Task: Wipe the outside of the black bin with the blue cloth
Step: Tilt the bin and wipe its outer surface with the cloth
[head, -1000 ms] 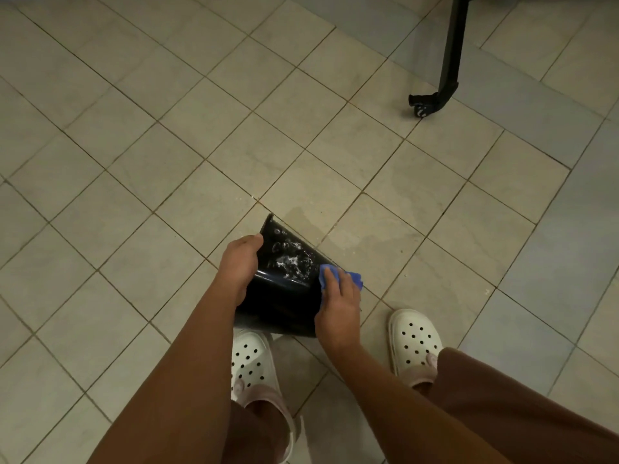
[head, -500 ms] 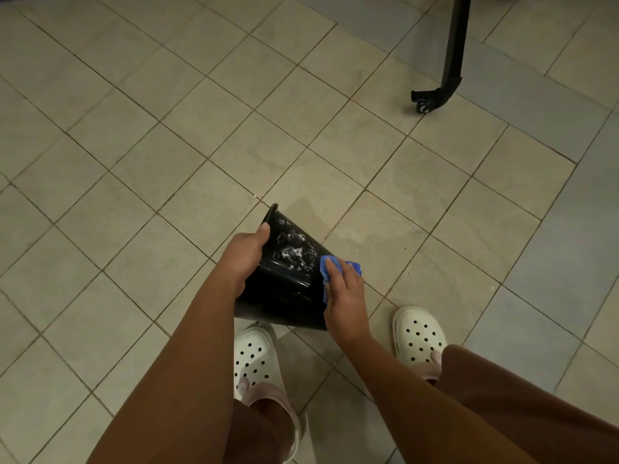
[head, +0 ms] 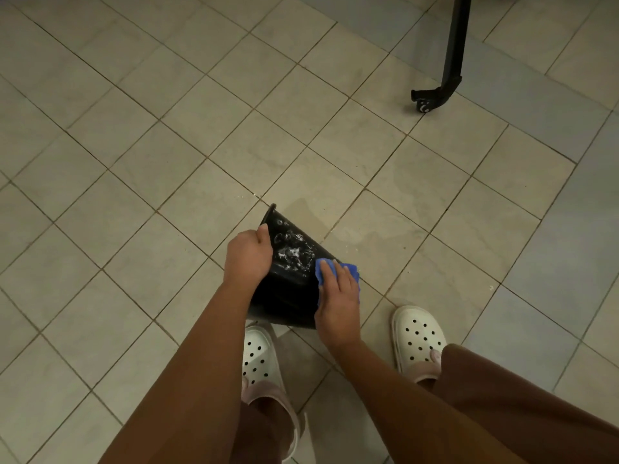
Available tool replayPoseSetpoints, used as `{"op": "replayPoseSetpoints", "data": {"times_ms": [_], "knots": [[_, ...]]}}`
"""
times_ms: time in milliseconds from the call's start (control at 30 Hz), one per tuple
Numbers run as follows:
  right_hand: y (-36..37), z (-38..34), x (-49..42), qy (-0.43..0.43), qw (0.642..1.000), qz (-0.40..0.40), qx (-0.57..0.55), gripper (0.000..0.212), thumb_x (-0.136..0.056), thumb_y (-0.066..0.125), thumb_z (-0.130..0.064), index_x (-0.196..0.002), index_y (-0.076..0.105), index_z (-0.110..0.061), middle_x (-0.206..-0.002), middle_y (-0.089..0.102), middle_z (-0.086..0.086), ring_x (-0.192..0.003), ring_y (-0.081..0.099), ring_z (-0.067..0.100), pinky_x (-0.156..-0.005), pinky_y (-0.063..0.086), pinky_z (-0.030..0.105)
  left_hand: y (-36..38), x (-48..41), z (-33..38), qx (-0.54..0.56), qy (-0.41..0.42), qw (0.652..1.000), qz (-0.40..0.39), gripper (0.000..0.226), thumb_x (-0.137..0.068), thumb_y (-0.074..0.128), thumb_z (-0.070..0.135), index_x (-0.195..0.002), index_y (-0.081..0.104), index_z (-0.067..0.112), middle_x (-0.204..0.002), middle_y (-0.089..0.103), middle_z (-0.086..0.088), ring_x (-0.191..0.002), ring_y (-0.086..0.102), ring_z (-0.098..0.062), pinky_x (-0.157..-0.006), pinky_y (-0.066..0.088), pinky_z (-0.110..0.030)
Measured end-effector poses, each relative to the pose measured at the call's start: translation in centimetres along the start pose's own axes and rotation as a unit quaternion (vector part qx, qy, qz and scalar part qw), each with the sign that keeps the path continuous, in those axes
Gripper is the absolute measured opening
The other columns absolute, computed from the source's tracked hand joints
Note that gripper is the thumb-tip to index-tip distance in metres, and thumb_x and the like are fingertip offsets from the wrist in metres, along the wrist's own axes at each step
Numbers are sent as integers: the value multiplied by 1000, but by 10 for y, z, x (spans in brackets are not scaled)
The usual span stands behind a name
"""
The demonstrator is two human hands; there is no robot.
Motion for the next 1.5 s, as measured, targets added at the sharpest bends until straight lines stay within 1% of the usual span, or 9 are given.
{"op": "replayPoseSetpoints", "data": {"times_ms": [267,433,567,700,800,967,1167,1367,1500], "knots": [[-4,18,4,70,997,43,8,50,-82,57,-1,-131,48,-3,-127,51,23,-118,45,43,-100,39,57,-2,2,-24,105,-60,993,8,52,-106,35,31,-59,41,9,-59,42,-7,-57,41,-20,-57,33,-32],[8,-27,11,-12,1000,-22,8,72,-82,59,2,-145,29,-17,-151,28,12,-142,15,32,-114,4,42,0,0,-28,113,-59,992,-14,48,-105,33,31,-64,45,10,-65,48,-8,-62,46,-20,-60,37,-32],[3,-14,-28,-66,994,-71,39,59,-85,56,-6,-140,38,-17,-141,43,10,-133,33,29,-111,26,49,1,3,-33,143,-77,987,-3,49,-105,34,32,-61,41,11,-62,44,-7,-60,44,-20,-61,37,-33],[-14,25,-16,75,996,-34,22,54,-86,56,-9,-138,40,-15,-132,46,11,-120,40,28,-104,36,40,1,2,-32,136,-72,988,8,51,-105,35,31,-58,37,12,-56,38,-5,-54,37,-18,-56,32,-30],[-8,9,13,43,998,-7,45,66,-72,68,1,-133,46,-6,-129,48,21,-117,44,38,-97,44,48,1,-1,-30,136,-71,988,4,51,-105,35,32,-58,37,11,-56,39,-6,-54,37,-18,-56,31,-31],[-2,-7,-7,-22,997,-24,64,65,-69,67,2,-130,48,-7,-125,51,18,-116,46,35,-97,43,49,0,4,-34,131,-68,989,-4,49,-105,35,33,-62,42,10,-61,44,-8,-61,43,-20,-62,37,-34],[-10,16,-12,109,992,-36,45,64,-76,56,1,-137,42,-12,-129,45,14,-118,36,29,-103,36,38,2,4,-27,120,-56,991,-7,51,-105,36,32,-59,39,10,-59,41,-7,-57,39,-20,-59,33,-31],[-14,-1,-16,-6,999,-27,41,61,-74,62,6,-132,49,-10,-128,49,14,-118,42,29,-99,39,34,-5,2,-20,140,-44,989,2,50,-105,37,30,-59,37,12,-59,39,-5,-58,38,-19,-58,32,-32],[-18,19,-27,75,997,-25,15,58,-78,51,8,-133,46,-12,-128,47,12,-117,36,27,-97,34,27,-5,3,-7,116,-11,993,10,50,-105,36,31,-59,38,13,-59,41,-4,-57,39,-18,-60,33,-32]]}}
Point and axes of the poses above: each hand's wrist, its own x-axis away from the middle knuckle, its own y-axis out of the palm, z = x × y, the point moved 6 cm from there along -x, towards the middle knuckle
